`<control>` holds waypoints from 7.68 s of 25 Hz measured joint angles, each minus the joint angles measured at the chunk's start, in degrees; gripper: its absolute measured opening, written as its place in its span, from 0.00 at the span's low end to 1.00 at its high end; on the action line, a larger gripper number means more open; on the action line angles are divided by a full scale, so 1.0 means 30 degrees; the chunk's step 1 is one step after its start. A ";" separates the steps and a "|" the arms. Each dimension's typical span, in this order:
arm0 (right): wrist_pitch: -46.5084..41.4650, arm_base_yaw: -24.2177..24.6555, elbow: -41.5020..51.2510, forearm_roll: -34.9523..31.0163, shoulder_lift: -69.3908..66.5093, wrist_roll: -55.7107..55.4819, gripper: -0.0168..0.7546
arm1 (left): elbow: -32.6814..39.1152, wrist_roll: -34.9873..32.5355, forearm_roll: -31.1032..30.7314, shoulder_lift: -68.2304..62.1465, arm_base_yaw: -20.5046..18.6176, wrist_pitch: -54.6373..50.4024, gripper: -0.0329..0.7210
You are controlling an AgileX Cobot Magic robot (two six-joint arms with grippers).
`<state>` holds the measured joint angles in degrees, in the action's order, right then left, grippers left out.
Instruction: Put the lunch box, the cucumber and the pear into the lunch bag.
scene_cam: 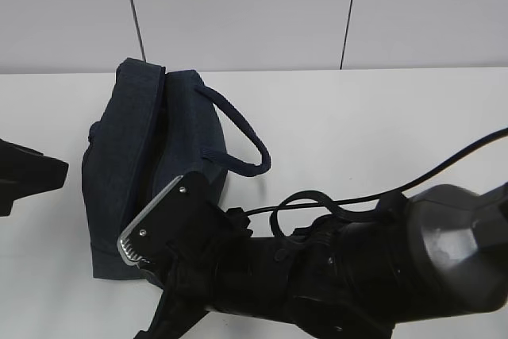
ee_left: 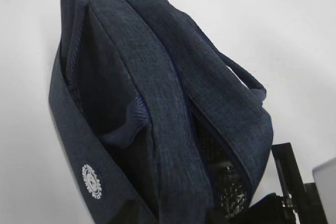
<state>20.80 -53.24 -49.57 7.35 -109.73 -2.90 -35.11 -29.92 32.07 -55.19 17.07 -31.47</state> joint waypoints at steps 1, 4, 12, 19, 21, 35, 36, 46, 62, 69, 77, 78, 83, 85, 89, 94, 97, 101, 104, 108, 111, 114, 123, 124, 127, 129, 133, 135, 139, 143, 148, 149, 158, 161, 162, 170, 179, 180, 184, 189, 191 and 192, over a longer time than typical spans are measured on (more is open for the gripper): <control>-0.0048 0.0000 0.0000 0.0000 0.0096 -0.0038 0.02 | 0.0000 0.0000 0.0000 -0.0022 0.0000 -0.0076 0.36; -0.0143 0.0000 0.0000 0.0000 0.0342 -0.0081 0.02 | 0.0000 0.0000 0.0000 -0.0279 0.0000 -0.0758 0.36; -0.0434 0.0000 -0.0087 0.0000 0.1192 -0.0234 0.02 | 0.0000 -0.0778 0.0114 -0.1813 0.0000 -0.1318 0.37; -0.1412 0.0000 -0.0732 0.0181 0.1426 -0.0275 0.02 | 0.1155 -0.5119 0.2833 -0.2193 0.0000 0.0909 0.53; -0.1519 0.0000 -0.0732 0.0207 0.1505 -0.0275 0.02 | 0.2552 -0.7608 0.5198 -0.1924 0.0000 0.2253 0.54; -0.1741 0.0000 -0.0732 0.0256 0.1505 -0.0443 0.02 | 0.5047 -1.6114 1.3616 -0.1297 0.0000 0.4790 0.55; -0.1741 0.0000 -0.0732 0.0271 0.1505 -0.0443 0.02 | 0.5047 -1.6660 1.4048 -0.1549 0.0000 0.4770 0.55; -0.1741 0.0000 -0.0732 0.0271 0.1505 -0.0558 0.02 | 0.4472 -2.1101 1.7367 -0.4574 0.0000 0.3841 0.29; -0.1771 0.0000 -0.1057 0.0271 0.3068 -0.0990 0.02 | 0.4210 -2.2378 1.8746 -0.5702 0.0000 0.3574 0.06; -0.2276 0.0000 -0.2225 0.0579 0.3795 -0.1023 0.02 | 0.4210 -2.2413 1.8781 -0.5702 0.0000 0.3556 0.06; -0.5671 0.0232 -0.4784 -0.0117 0.3795 -0.1023 0.02 | 0.4188 -2.2413 1.8881 -0.5702 0.0000 0.3538 0.06; -0.5992 0.0373 -0.5105 -0.0580 0.3795 -0.1023 0.02 | 0.4188 -2.2413 1.8881 -0.5702 0.0000 0.3538 0.06; -0.7296 0.1610 -0.6456 -0.1805 0.3757 -0.1030 0.02 | 0.4188 -2.2413 1.8881 -0.5708 0.0000 0.3433 0.06; -0.7884 0.1994 -0.7127 -0.2112 0.3553 -0.1147 0.02 | 0.4188 -2.2413 1.8881 -0.5724 0.0000 0.3410 0.06; -0.9123 0.2677 -0.9103 -0.3046 0.2185 -0.1405 0.02 | 0.4188 -2.2413 1.8881 -0.5724 0.0000 0.3373 0.06; -1.1376 0.3656 -1.2609 -0.3382 -0.0232 -0.1485 0.02 | 0.4188 -2.2413 1.8881 -0.5724 0.0000 0.3373 0.06; -1.2897 0.4191 -1.5134 -0.3528 -0.1731 -0.1485 0.02 | 0.4188 -2.2413 1.8881 -0.5724 0.0000 0.3373 0.06; -1.5055 0.4930 -1.8745 -0.4139 -0.3788 -0.1485 0.02 | 0.4188 -2.2413 1.8881 -0.5724 0.0000 0.3373 0.06; -1.6461 0.5305 -2.1127 -0.4334 -0.5089 -0.1485 0.02 | 0.4244 -2.2413 1.9142 -0.5724 0.0000 0.3373 0.06; -1.8820 0.6105 -2.4702 -0.5070 -0.7014 -0.1485 0.02 | 0.4326 -2.2427 1.9372 -0.5724 0.0000 0.3373 0.06; -1.9868 0.6790 -2.6572 -0.6650 -0.8206 -0.1485 0.02 | 0.4326 -2.2427 1.9435 -0.5724 0.0000 0.3373 0.06; -2.0678 0.7854 -2.7946 -0.9031 -0.9340 -0.1407 0.02 | 0.4326 -2.2427 1.9443 -0.5724 0.0000 0.3373 0.05; -2.1976 1.0357 -2.8365 -1.8806 -1.1284 0.3884 0.02 | 0.4346 -2.2427 1.9509 -0.5746 0.0000 0.3316 0.05; -2.2096 1.0451 -2.8365 -1.9403 -1.1323 0.4381 0.02 | 0.4346 -2.2427 1.9509 -0.5769 0.0000 0.3316 0.05; -2.2135 1.0503 -2.8365 -2.0012 -1.1351 0.5259 0.02 | 0.4346 -2.2427 1.9509 -0.5827 0.0000 0.3316 0.05; -2.2135 1.0503 -2.8365 -2.0134 -1.1351 0.5584 0.02 | 0.4346 -2.2427 1.9516 -0.5887 0.0000 0.3299 0.05; -2.2247 1.0583 -2.8365 -2.0294 -1.1351 0.6323 0.02 | 0.4346 -2.2433 1.9533 -0.5904 0.0000 0.3299 0.05; -2.2287 1.0583 -2.8365 -2.0370 -1.1351 0.6484 0.02 | 0.4346 -2.2433 1.9533 -0.5904 0.0000 0.3337 0.05; -2.2933 1.0753 -2.8365 -2.1436 -1.1464 0.7538 0.02 | 0.4346 -2.2433 1.9533 -0.5904 0.0000 0.3381 0.05; -2.4164 1.1286 -2.8409 -2.4259 -1.2147 0.9037 0.02 | 0.4346 -2.2433 1.9533 -0.5910 0.0000 0.3398 0.05; -2.5406 1.1832 -2.8409 -2.6072 -1.2640 1.0684 0.02 | 0.4346 -2.2433 1.9533 -0.5910 0.0000 0.3398 0.05; -2.5631 1.2011 -2.8409 -2.6370 -1.2640 1.0929 0.02 | 0.4346 -2.2433 1.9533 -0.5910 0.0000 0.3398 0.05; -2.7861 1.2986 -2.8439 -2.9859 -1.4440 1.1345 0.02 | 0.4346 -2.2433 1.9533 -0.5910 0.0000 0.3398 0.05; -2.7905 1.2986 -2.8439 -3.0516 -1.5297 1.1363 0.02 | 0.4346 -2.2433 1.9533 -0.5910 0.0000 0.3398 0.05; -2.7905 1.2986 -2.8439 -3.0588 -1.5452 1.1363 0.02 | 0.4346 -2.2433 1.9533 -0.5910 0.0000 0.3398 0.05; -2.7673 1.2986 -2.8482 -3.0493 -1.5594 1.1554 0.02 | 0.4346 -2.2433 1.9533 -0.5910 0.0000 0.3398 0.05; -2.8081 1.2986 -2.9287 -3.3458 -1.5635 1.3560 0.02 | 0.4346 -2.2433 1.9533 -0.5910 0.0000 0.3297 0.05; -2.8081 1.2986 -2.9513 -3.3556 -1.5635 1.3604 0.02 | 0.4346 -2.2433 1.9533 -0.5910 0.0000 0.3297 0.05; -2.8037 1.2986 -3.0011 -3.3536 -1.5635 1.3838 0.02 | 0.4346 -2.2433 1.9533 -0.5910 0.0000 0.3253 0.05; -2.7828 1.2986 -3.0037 -3.3402 -1.5991 1.4482 0.02 | 0.4346 -2.2433 1.9516 -0.5910 0.0000 0.3253 0.05; -2.7696 1.2986 -3.0037 -3.3363 -1.6028 1.5238 0.02 | 0.4346 -2.2433 1.9516 -0.5910 0.0000 0.3253 0.05; -2.7661 1.2986 -3.0037 -3.3363 -1.6028 1.5461 0.02 | 0.4346 -2.2433 1.9499 -0.5910 0.0000 0.3253 0.05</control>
<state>-62.18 -14.28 -139.69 -92.74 -157.81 43.48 -22.07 -97.21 90.57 -72.92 17.07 -21.71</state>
